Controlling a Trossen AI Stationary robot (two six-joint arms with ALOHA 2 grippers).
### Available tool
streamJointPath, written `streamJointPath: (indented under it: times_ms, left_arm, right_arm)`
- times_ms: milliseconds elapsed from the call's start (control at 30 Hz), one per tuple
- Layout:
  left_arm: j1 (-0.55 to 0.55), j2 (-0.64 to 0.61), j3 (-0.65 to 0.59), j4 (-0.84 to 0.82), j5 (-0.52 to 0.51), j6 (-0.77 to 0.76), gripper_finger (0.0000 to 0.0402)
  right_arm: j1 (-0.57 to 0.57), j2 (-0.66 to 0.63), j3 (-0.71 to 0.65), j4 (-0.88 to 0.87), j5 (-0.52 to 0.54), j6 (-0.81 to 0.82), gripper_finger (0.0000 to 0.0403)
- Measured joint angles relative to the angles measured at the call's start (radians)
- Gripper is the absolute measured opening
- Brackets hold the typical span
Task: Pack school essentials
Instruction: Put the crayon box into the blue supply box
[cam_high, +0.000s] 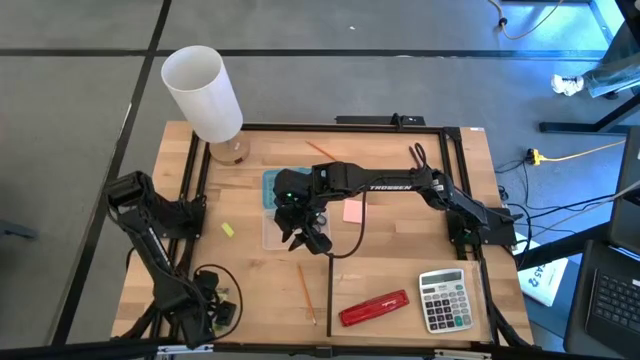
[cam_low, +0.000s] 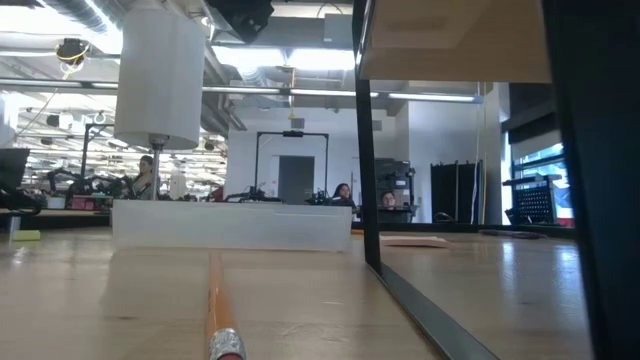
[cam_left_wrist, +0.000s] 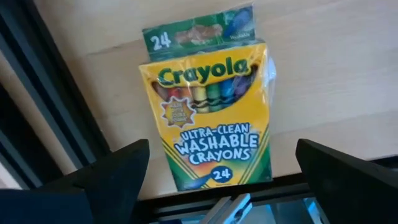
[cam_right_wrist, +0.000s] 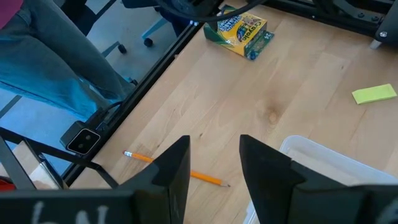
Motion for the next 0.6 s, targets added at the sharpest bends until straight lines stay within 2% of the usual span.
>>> streamJointPath:
  times_ms: [600]
  left_arm:
    - [0.004,0.076,0.0,0.015,0.035,-0.008,0.0398]
  right_arm:
    - [0.0,0.0,0.0,0.003,0.0,0.0,0.0141]
